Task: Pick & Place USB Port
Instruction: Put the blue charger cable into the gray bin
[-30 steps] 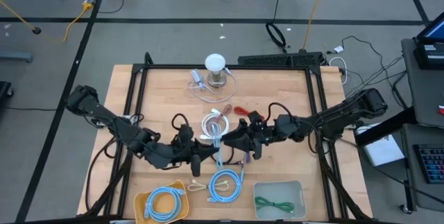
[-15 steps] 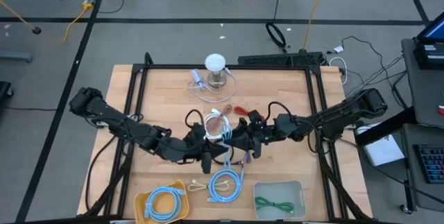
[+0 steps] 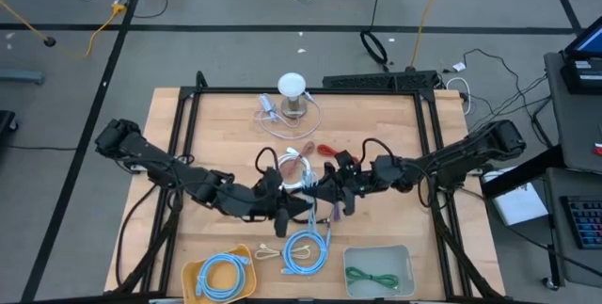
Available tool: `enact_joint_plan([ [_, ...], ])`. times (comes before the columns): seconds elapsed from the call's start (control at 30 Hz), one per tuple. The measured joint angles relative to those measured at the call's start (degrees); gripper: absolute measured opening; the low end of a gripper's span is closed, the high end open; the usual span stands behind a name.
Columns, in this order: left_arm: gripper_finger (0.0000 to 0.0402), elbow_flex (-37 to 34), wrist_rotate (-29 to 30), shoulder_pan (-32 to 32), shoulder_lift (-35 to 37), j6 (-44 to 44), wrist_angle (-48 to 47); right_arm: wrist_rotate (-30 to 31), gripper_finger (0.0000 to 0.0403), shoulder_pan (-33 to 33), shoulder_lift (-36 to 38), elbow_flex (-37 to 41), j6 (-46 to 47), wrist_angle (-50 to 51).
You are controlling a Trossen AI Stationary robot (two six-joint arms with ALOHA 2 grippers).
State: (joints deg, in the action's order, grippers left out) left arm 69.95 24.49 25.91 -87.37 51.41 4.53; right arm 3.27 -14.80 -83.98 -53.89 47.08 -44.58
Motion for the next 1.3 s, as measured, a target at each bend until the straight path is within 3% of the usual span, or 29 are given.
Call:
enact_joint_plan([
  [0.13, 0.0061, 0.0, -6.7, 0.2, 2.4, 1.1, -2.5, -3.7, 0.0004, 0.6, 2.5, 0.0, -0.3, 5.1],
  [0.27, 0.0101, 0.0, -8.0, 2.1, 6.6, 7.6, -13.8, -5.1, 0.0003, 0.5, 9.3, 0.0, -4.5, 21.2],
  [0.43, 0.0146, 0.0, -1.7, 4.1, 12.3, 17.0, -34.5, -6.6, 0.0002, -1.0, 19.3, -0.9, -8.3, 45.9],
  [0.6, 0.016, 0.0, 3.3, 5.7, 14.7, 21.0, -43.2, -6.2, 0.0002, -9.8, 22.2, -8.4, -10.1, 78.3],
  [0.83, 0.0161, 0.0, 4.1, 4.3, 13.9, 21.2, -45.4, 5.7, 0.0001, -24.5, 13.7, -21.4, -10.4, 99.8],
  [0.97, 0.0161, 0.0, 3.5, 3.1, 13.5, 21.2, -45.7, 4.1, 0.0001, -28.3, 3.7, -28.7, -11.0, 108.6],
  [1.1, 0.0161, 0.0, 0.7, 2.0, 13.5, 20.8, -46.9, 1.0, 0.0001, -31.5, -5.2, -33.7, -9.9, 108.4],
  [1.3, 0.0161, 0.0, -1.8, 2.0, 13.5, 17.9, -48.3, 3.9, 0.0, -34.5, -15.3, -42.9, -2.7, 105.5],
])
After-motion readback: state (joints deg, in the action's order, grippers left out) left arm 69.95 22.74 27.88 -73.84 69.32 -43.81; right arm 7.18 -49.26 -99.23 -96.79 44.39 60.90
